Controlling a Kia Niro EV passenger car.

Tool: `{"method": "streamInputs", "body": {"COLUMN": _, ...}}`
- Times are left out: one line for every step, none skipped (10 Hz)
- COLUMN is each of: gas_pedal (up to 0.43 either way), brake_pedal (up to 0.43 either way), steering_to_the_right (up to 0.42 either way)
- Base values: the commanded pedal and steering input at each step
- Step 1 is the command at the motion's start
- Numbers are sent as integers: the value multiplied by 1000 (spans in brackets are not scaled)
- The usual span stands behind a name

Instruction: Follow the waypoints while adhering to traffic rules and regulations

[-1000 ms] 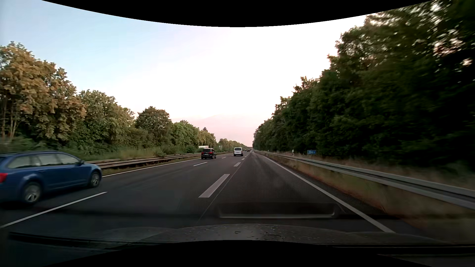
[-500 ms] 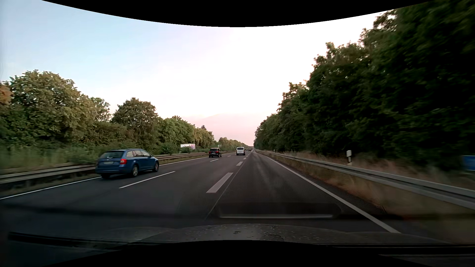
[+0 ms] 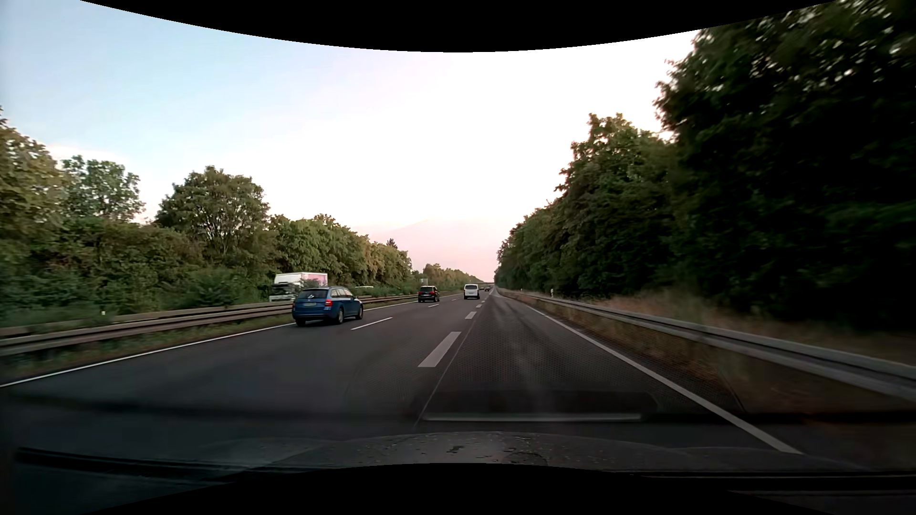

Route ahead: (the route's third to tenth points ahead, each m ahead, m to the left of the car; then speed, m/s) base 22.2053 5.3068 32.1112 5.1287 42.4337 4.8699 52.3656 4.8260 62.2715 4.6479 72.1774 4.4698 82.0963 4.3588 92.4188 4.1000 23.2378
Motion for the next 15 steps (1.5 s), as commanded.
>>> {"method": "streamInputs", "body": {"gas_pedal": 339, "brake_pedal": 0, "steering_to_the_right": -12}}
{"method": "streamInputs", "body": {"gas_pedal": 339, "brake_pedal": 0, "steering_to_the_right": -11}}
{"method": "streamInputs", "body": {"gas_pedal": 339, "brake_pedal": 0, "steering_to_the_right": -12}}
{"method": "streamInputs", "body": {"gas_pedal": 339, "brake_pedal": 0, "steering_to_the_right": -12}}
{"method": "streamInputs", "body": {"gas_pedal": 339, "brake_pedal": 0, "steering_to_the_right": -12}}
{"method": "streamInputs", "body": {"gas_pedal": 339, "brake_pedal": 0, "steering_to_the_right": -11}}
{"method": "streamInputs", "body": {"gas_pedal": 339, "brake_pedal": 0, "steering_to_the_right": -11}}
{"method": "streamInputs", "body": {"gas_pedal": 339, "brake_pedal": 0, "steering_to_the_right": -11}}
{"method": "streamInputs", "body": {"gas_pedal": 339, "brake_pedal": 0, "steering_to_the_right": -11}}
{"method": "streamInputs", "body": {"gas_pedal": 339, "brake_pedal": 0, "steering_to_the_right": -10}}
{"method": "streamInputs", "body": {"gas_pedal": 339, "brake_pedal": 0, "steering_to_the_right": -9}}
{"method": "streamInputs", "body": {"gas_pedal": 339, "brake_pedal": 0, "steering_to_the_right": -9}}
{"method": "streamInputs", "body": {"gas_pedal": 339, "brake_pedal": 0, "steering_to_the_right": -7}}
{"method": "streamInputs", "body": {"gas_pedal": 339, "brake_pedal": 0, "steering_to_the_right": -5}}
{"method": "streamInputs", "body": {"gas_pedal": 339, "brake_pedal": 0, "steering_to_the_right": -3}}
